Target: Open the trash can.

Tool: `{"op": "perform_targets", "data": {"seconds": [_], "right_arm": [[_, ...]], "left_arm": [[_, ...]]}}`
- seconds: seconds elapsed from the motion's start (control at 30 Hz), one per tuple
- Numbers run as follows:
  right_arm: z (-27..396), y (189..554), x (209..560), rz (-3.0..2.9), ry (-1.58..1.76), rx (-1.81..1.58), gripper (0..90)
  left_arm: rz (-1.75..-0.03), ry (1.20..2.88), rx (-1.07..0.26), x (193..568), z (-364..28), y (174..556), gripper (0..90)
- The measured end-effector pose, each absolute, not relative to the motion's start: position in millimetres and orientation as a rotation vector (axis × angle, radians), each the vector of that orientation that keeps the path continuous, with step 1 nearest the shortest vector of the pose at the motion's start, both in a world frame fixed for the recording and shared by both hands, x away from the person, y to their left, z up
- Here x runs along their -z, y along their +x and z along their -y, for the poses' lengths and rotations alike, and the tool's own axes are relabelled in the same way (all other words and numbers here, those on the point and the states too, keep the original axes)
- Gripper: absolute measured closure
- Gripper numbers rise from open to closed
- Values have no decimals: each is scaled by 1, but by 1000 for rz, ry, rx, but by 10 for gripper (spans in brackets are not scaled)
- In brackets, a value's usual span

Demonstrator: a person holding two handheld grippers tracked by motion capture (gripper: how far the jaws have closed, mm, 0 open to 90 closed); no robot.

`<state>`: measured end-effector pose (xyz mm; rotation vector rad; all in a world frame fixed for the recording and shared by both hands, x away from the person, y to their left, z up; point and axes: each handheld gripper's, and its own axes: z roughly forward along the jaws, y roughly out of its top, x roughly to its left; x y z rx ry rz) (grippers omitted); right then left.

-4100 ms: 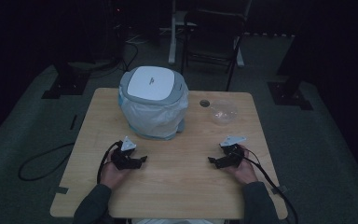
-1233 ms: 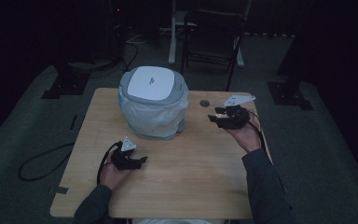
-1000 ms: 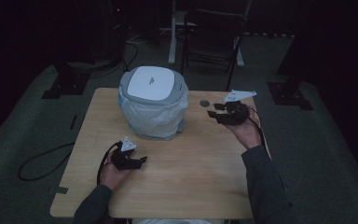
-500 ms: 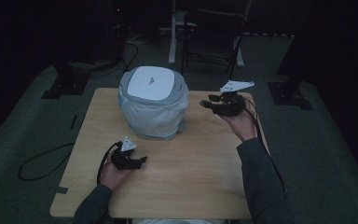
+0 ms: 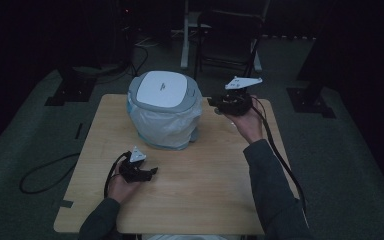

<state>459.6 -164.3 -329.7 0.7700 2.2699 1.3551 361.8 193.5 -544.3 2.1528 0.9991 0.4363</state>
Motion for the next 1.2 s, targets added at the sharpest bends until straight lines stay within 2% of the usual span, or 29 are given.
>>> {"op": "perform_targets", "data": {"seconds": [0.3,0.9,1.2], "right_arm": [[146,467,324,-2263,753,-1344,895],[105,490,320,-2269,763,-1353,899],[104,492,323,-2271,799,-1360,900]], "left_arm": [[-1000,2149,-435,544,-194,362,288],[-999,2149,-430,544,-194,362,288],[-998,2150,-432,544,-194,362,288]]}}
